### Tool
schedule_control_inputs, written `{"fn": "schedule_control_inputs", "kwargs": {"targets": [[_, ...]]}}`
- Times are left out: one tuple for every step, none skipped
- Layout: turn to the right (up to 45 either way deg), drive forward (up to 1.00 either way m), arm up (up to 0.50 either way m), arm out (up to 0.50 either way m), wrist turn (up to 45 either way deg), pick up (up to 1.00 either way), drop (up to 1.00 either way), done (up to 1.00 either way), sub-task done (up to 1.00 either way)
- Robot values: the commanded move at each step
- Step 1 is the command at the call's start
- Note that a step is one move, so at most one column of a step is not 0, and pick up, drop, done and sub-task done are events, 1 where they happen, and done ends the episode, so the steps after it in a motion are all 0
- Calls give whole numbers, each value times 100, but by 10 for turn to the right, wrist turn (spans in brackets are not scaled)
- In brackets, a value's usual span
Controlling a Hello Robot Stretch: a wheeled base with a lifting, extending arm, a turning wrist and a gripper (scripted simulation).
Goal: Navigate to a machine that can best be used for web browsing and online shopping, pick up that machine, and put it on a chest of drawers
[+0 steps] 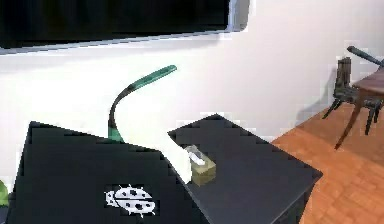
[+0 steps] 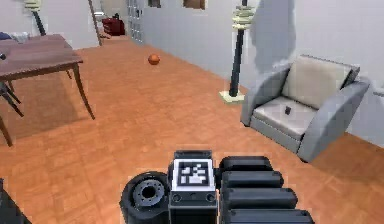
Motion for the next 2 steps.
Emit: {"fn": "schedule_control_inputs", "kwargs": {"targets": [[-450, 0, 0, 0, 0, 0, 0, 0, 0], [-180, 0, 0, 0, 0, 0, 0, 0, 0]]}}
